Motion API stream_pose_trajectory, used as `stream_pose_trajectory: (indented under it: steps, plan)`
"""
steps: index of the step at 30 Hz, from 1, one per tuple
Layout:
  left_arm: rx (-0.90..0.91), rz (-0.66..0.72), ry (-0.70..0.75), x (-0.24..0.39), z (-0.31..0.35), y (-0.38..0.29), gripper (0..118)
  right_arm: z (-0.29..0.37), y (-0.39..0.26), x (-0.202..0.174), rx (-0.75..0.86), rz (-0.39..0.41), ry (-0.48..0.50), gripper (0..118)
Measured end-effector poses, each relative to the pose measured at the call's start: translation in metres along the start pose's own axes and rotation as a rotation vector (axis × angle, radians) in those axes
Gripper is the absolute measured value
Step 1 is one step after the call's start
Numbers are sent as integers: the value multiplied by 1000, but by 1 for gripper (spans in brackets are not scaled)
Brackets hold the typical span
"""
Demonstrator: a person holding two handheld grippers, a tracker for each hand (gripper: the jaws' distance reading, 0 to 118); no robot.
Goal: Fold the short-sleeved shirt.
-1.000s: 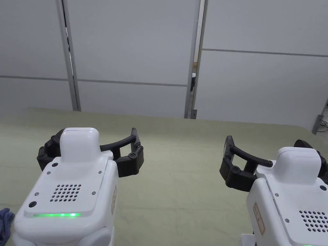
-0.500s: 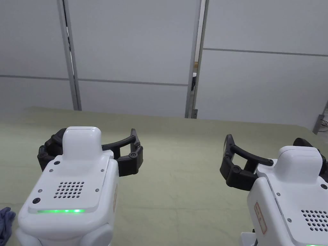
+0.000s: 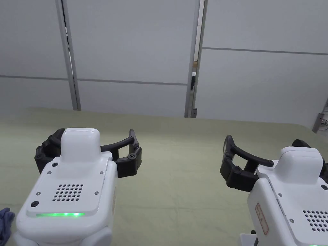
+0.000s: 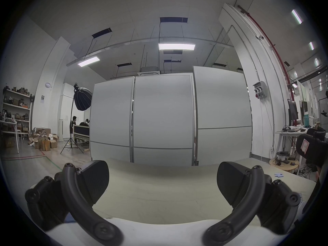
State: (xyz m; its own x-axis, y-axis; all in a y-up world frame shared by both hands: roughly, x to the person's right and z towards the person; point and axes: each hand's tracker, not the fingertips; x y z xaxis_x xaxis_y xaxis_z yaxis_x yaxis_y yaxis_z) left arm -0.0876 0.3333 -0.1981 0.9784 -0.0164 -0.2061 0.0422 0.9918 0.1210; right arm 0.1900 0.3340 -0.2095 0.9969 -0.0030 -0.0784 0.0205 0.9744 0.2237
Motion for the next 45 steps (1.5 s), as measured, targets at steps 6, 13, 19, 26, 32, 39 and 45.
stream_pose_trajectory:
  steps: [6,13,19,26,32,39,45]
  plan:
    - [-10,3,-2,1,0,-1,118,1,1,-2,-4,5,15,118]
    - [-18,4,0,0,0,-3,118,-1,1,-5,-47,0,25,118]
    - [-64,15,-23,2,-6,-12,118,-20,-11,-9,-227,-50,51,118]
    - [-189,-19,-80,7,-22,-37,118,-60,-38,-18,-674,-81,-103,118]
    - [-252,-19,-87,11,-38,-63,118,-81,-76,-9,-726,-199,12,118]
    - [-415,-25,-82,14,-72,-116,118,-102,-138,-34,-825,10,-32,118]
    - [-608,13,-75,16,-114,-175,118,-136,-209,-41,-992,8,-9,118]
